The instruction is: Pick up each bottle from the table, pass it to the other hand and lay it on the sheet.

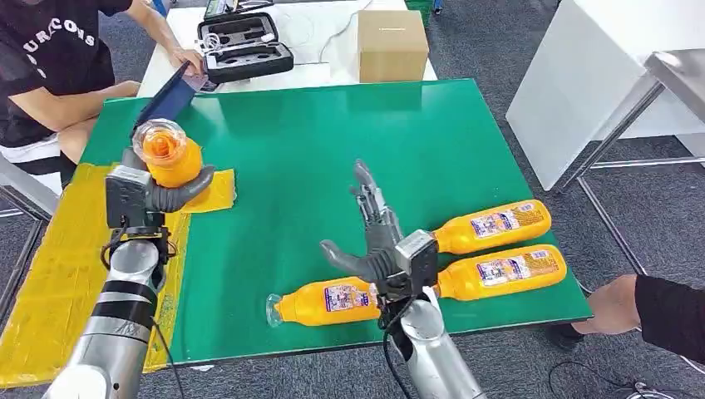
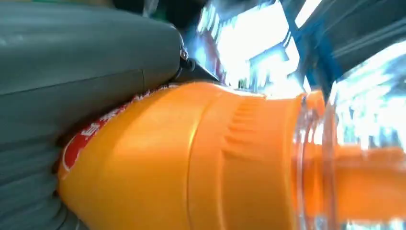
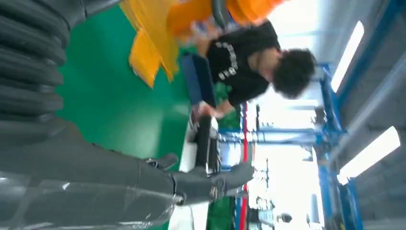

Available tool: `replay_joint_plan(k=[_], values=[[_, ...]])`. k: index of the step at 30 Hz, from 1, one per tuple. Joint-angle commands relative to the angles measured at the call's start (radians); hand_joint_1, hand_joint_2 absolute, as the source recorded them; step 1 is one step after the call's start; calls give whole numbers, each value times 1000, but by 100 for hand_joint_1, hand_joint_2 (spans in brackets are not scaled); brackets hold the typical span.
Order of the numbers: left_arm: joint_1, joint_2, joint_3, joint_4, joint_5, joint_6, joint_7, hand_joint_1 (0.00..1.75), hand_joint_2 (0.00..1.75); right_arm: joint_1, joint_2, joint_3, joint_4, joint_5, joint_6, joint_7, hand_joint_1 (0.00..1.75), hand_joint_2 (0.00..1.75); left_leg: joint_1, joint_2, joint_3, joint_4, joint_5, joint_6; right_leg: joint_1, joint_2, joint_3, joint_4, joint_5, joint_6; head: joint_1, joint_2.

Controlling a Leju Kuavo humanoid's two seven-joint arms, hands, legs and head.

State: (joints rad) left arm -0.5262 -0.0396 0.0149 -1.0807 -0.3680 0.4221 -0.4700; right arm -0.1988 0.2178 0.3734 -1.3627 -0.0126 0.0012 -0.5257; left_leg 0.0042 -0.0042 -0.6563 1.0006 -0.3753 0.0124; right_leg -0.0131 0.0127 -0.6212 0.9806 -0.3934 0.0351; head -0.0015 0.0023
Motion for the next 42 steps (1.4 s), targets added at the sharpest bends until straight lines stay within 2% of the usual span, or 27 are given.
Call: replay_joint_plan(k=[1, 3, 5, 7, 9, 11, 14, 16, 18, 19, 23, 24, 28, 40, 42], values=[[-90, 68, 18, 147, -292, 141, 55, 175, 175, 20, -43, -64, -88, -45, 22, 43, 0, 175, 0, 0, 5, 1, -3, -1, 1, -2, 5, 1, -3, -2, 0, 0], [-93, 74, 7, 171, -338, 154, 66, 175, 175, 16, -45, -65, -82, -64, 34, 51, 0, 175, 0, 0, 2, 0, -1, 0, 0, -1, 2, 0, -1, -1, 0, 0], [-114, 89, -32, 345, -574, 270, 111, 175, 175, -31, -63, -74, -13, -132, 53, 85, 0, 175, 0, 0, 3, 0, -1, 0, 1, -1, 3, 0, -1, -1, 0, 0], [-114, 89, -32, 345, -574, 270, 111, 175, 175, -31, -63, -74, -13, -132, 53, 85, 0, 175, 0, -2, 6, -1, -1, -1, 0, -3, 6, -1, -2, -1, 0, 0], [-114, 89, -32, 345, -574, 270, 111, 175, 175, -31, -63, -74, -13, -132, 53, 85, 0, 175, 1, 0, 4, 0, -2, -1, 1, -1, 4, 0, -1, -1, 0, 0], [-126, 104, -81, 443, -750, 276, 186, 175, 175, -44, -69, -68, -12, -127, 29, 78, 0, 175, 0, -1, 4, 0, -1, -1, 0, -2, 4, 0, -2, -1, 0, 0], [-97, 104, -79, 497, -910, 276, 267, 175, 175, -43, -81, -60, -20, -129, 28, 79, 0, 175, -1, 0, 3, -1, -1, 0, -1, 0, 3, 0, -1, -1, 0, 0], [-94, 93, -37, 552, -933, 276, 263, 175, 175, -36, -85, -54, -28, -127, 23, 79, 0, 175, 0, 1, 7, -1, -2, -1, 0, 0, 6, -1, -1, -1, 0, 0], [-112, 97, -44, 654, -964, 276, 290, 175, 175, -40, -89, -49, -28, -124, 17, 78, 0, 175, 0, 1, 3, -1, -1, 0, 0, 0, 3, -1, -1, -1, 0, 0], [-112, 100, -45, 671, -973, 276, 305, 175, 175, -44, -89, -47, -26, -124, 17, 78, 0, 175, 0, 1, 8, -1, -3, -1, 0, 0, 7, -1, -2, -1, 0, 0], [-129, 100, -35, 761, -997, 267, 386, 175, 175, -49, -86, -43, -23, -123, 7, 77, 0, 175, 0, 1, 4, 0, -2, -1, 0, 0, 3, 0, -1, -1, 0, 0], [-130, 100, -36, 768, -1002, 260, 397, 175, 175, -49, -86, -42, -22, -123, 8, 77, 0, 175, 0, 2, 7, 1, -4, -1, 1, 0, 7, 0, -3, -2, 0, 0], [-137, 112, -28, 802, -1026, 213, 489, 175, 175, -47, -82, -39, -25, -126, 4, 77, 0, 175, 0, 0, 3, 0, -2, -1, 0, -1, 3, 0, -1, -1, 0, 0], [-139, 124, -7, 811, -1015, 193, 508, 175, 175, -49, -82, -32, -28, -126, 4, 77, 0, 175, 0, 2, 9, -1, -2, -1, 1, 1, 8, 0, -1, -2, 0, 0], [-144, 128, 1, 818, -1027, 179, 568, 175, 175, -52, -82, -27, -24, -126, 4, 77, 0, 175, 0, 3, 9, -1, -2, -1, 0, 1, 8, 0, -1, -2, 0, 0]])
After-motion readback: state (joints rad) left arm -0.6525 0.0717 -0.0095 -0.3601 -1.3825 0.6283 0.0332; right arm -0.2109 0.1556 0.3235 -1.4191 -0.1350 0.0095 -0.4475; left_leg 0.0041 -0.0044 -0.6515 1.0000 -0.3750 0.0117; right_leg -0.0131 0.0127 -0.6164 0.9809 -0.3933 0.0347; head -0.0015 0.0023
